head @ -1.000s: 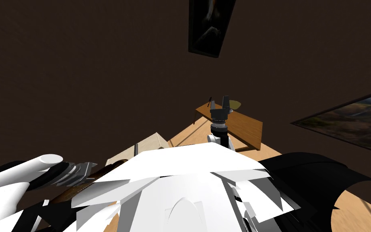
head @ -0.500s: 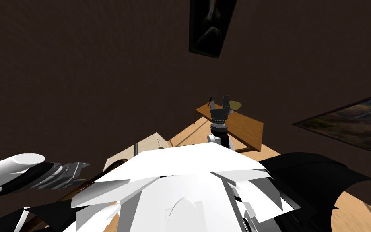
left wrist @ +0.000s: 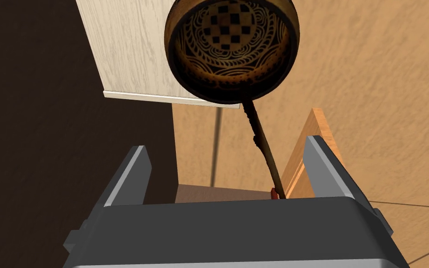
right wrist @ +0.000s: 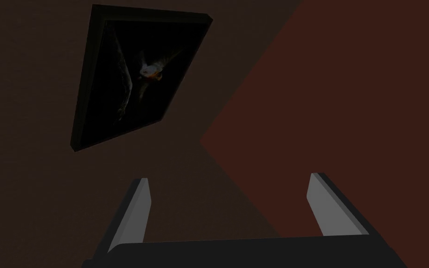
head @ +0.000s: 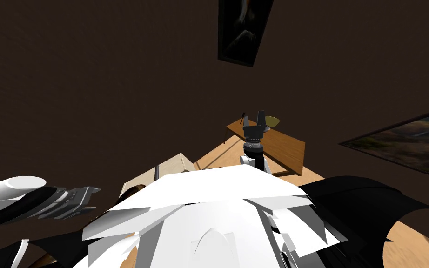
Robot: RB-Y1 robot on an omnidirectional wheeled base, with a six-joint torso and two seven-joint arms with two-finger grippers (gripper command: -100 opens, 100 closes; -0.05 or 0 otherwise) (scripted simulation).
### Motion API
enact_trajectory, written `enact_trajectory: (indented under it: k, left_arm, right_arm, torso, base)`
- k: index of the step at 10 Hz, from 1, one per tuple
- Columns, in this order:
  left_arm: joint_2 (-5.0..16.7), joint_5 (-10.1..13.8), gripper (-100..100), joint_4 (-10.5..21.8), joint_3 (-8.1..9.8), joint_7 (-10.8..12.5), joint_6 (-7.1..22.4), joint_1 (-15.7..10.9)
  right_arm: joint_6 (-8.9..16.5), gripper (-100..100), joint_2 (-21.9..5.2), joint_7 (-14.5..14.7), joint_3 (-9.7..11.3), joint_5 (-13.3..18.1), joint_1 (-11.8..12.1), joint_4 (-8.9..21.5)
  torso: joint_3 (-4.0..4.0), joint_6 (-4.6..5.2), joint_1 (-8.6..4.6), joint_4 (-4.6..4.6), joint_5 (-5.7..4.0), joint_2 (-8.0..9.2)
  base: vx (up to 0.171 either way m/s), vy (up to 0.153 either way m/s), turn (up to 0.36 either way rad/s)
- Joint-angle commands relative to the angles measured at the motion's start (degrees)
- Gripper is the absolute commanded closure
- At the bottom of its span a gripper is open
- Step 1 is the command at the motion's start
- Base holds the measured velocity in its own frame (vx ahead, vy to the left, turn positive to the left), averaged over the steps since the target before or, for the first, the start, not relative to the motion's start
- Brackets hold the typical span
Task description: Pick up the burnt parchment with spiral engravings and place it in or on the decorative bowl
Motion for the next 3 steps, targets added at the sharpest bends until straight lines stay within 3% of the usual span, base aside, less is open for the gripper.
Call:
enact_trajectory:
  k: [1, 3]
  left_arm:
    - [0.00, 0.00, 0, 0.00, 0.00, 0.00, 0.00, 0.00]
    - [0.00, 0.00, 0, 0.00, 0.00, 0.00, 0.00, 0.00]
  right_arm:
    - [0.00, 0, 0.00, 0.00, 0.00, 0.00, 0.00, 0.00]
    - [0.00, 0, 0.00, 0.00, 0.00, 0.00, 0.00, 0.00]
  torso:
    - [0.00, 0.00, 0.00, 0.00, 0.00, 0.00]
    - [0.00, 0.00, 0.00, 0.00, 0.00, 0.00]
  base:
    - [0.000, 0.000, 0.000]
    - [0.000, 0.000, 0.000]
